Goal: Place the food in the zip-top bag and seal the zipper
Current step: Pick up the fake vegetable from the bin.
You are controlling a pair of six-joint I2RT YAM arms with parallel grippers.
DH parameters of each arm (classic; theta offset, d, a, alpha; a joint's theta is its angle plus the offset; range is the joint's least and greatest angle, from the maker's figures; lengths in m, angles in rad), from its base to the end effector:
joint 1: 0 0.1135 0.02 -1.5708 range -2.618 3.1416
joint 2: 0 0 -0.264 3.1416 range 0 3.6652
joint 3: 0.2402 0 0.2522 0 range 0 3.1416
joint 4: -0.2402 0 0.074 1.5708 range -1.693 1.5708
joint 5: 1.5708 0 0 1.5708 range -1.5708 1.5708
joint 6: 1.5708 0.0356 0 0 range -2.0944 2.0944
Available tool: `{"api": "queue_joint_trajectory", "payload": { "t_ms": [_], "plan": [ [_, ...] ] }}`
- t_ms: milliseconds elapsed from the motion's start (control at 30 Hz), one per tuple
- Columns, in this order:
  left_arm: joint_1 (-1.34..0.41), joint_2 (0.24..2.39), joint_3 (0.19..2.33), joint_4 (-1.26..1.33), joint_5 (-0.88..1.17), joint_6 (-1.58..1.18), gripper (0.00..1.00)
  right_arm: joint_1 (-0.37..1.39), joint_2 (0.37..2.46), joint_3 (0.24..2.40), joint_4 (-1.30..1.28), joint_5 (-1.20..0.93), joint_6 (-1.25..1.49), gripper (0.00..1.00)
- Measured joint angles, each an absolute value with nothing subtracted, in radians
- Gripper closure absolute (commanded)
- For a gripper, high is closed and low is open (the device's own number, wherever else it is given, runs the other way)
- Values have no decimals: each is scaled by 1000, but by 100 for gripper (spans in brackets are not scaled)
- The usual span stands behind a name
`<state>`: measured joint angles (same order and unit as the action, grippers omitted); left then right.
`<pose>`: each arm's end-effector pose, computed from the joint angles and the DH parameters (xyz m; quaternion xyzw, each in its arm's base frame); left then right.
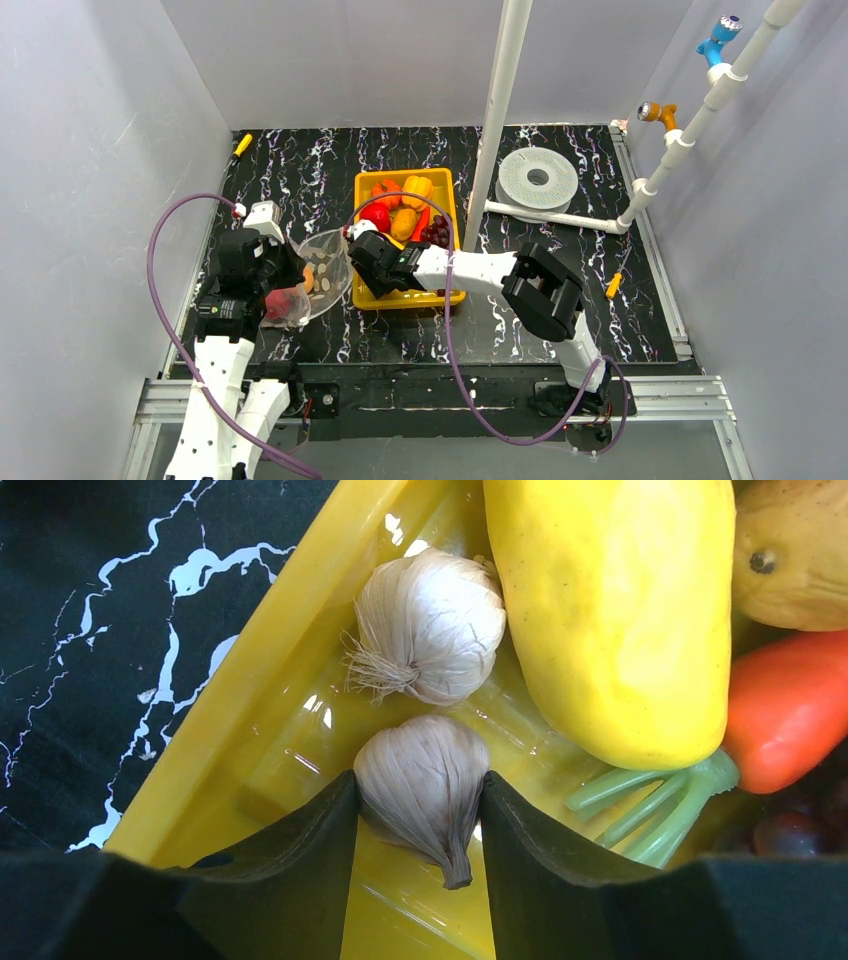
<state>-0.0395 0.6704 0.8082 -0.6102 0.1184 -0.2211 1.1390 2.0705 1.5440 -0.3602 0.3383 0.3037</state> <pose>0.1446 -0.0099 0.3208 -0.0464 0.8507 -0.1177 0.5101 0.2017 0.4096 0.1906 -0.3250 0.8717 0.0993 0.3530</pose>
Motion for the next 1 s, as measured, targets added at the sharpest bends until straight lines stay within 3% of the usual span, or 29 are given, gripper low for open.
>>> {"api": "queue_joint_trajectory", "payload": {
  "t_ms": [567,1000],
  "plan": [
    [-39,672,808,-610,118,-221,100,1139,1846,1507,-364,371,302,94],
    [-39,669,808,-611,118,-223,100,1143,1802,1615,-377,231,338,99]
  ]
}}
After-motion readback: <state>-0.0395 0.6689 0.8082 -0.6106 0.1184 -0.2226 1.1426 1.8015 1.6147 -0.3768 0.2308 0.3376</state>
